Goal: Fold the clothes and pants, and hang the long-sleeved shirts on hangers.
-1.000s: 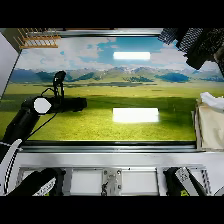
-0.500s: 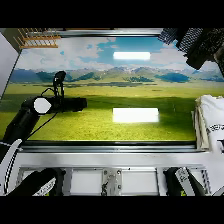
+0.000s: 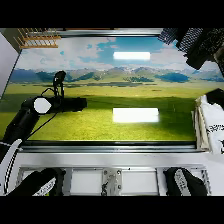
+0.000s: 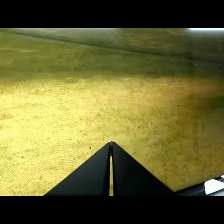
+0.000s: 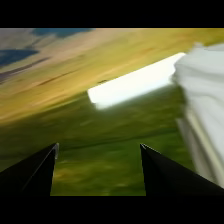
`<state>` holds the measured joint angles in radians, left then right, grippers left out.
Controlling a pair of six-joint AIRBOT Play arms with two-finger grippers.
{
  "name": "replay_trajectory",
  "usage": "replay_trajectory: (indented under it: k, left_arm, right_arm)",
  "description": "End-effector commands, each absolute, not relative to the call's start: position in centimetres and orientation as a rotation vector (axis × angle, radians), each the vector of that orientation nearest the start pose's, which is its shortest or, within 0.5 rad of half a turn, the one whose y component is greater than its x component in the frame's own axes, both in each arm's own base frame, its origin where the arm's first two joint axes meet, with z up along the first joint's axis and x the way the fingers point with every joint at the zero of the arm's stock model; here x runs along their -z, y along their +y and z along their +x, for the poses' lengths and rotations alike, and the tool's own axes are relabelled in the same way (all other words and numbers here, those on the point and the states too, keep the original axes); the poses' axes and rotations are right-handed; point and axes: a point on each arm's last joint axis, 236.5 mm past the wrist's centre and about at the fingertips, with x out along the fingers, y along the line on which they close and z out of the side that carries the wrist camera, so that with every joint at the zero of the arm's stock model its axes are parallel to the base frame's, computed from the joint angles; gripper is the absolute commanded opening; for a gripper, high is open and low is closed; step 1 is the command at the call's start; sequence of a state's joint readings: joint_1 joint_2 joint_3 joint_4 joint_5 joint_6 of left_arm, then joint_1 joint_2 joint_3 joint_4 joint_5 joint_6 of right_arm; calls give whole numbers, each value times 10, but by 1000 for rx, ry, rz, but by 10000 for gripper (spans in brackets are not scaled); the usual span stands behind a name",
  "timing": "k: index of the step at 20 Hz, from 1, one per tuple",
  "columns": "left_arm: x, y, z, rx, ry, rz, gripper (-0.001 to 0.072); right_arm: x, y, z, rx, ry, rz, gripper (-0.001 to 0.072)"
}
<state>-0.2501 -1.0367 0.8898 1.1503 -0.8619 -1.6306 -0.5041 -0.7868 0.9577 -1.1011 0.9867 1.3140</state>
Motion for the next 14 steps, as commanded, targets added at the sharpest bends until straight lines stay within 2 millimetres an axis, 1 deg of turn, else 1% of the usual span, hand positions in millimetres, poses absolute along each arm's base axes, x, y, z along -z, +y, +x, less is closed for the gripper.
replay_trajectory:
  k: [1, 2, 3, 4, 5, 6, 7, 14]
  left_arm:
    - [-40, -164, 346, 348, 1054, -338, 5]
    - [-40, -164, 345, 349, 1056, -338, 5]
    - [-40, -164, 345, 349, 1057, -338, 5]
    - [-40, -164, 345, 349, 1057, -339, 5]
    - [-40, -164, 346, 349, 1055, -338, 5]
    - [-40, -164, 345, 349, 1056, -338, 5]
    - [-40, -164, 345, 349, 1056, -338, 4]
    - [-40, -164, 346, 349, 1055, -339, 5]
  right_arm:
    - [-154, 17, 357, -185, 694, 291, 562]
    - [-151, 36, 357, -235, 710, 275, 560]
    - [-149, 50, 357, -274, 724, 263, 536]
    - [-147, 61, 356, -302, 734, 255, 414]
    - [-146, 69, 355, -325, 741, 247, 235]
    - [-144, 74, 354, -338, 746, 243, 71]
    - [-144, 77, 354, -345, 750, 241, 16]
    - [-142, 78, 351, -352, 762, 240, 17]
